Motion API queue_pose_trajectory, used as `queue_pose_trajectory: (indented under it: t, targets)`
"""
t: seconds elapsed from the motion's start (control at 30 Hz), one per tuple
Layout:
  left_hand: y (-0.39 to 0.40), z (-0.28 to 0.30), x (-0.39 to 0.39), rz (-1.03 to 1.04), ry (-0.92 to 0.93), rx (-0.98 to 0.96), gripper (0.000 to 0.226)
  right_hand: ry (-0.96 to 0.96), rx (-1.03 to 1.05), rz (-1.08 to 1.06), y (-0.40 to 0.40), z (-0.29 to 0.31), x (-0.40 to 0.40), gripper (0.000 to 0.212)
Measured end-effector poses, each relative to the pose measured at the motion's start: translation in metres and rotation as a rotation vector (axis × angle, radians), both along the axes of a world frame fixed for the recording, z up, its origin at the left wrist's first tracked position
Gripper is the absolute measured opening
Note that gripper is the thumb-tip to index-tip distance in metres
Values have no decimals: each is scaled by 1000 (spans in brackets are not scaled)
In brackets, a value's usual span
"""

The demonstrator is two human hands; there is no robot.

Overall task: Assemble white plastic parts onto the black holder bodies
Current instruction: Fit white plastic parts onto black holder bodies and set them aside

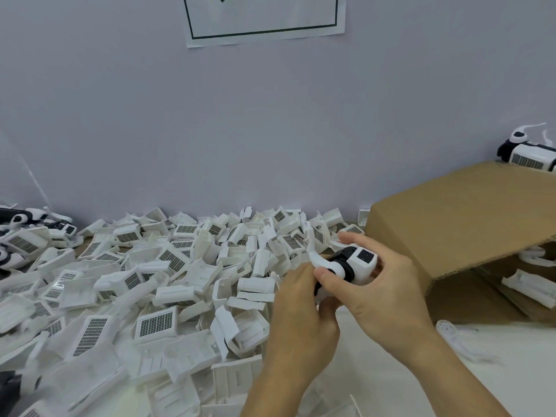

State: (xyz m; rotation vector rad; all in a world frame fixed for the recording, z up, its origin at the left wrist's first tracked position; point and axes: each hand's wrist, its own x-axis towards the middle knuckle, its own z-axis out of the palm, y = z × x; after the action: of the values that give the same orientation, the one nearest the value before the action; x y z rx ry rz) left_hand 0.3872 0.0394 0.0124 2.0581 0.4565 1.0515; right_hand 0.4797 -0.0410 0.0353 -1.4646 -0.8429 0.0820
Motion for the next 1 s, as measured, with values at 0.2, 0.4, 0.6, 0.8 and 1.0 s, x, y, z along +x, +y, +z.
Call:
queue_pose_trajectory:
  t: [0.2,0.4,0.6,0.8,1.0]
  targets:
    - [0,0,0,-14,-2,-35,26,41,25,24,2,1,-1,56]
    - [1,1,-1,-21,-28,-26,28,169,122,53,3,4,-5,78]
    - [3,9,0,33,-242,-231,18,191,78,127,2,4,-5,71]
    - [18,16,-4,20,-380,-966,25,331,169,-118,3,0,6,27]
    - [17,21,-7,-180,-585,-1373,40,463,230,-246,0,-5,17,33]
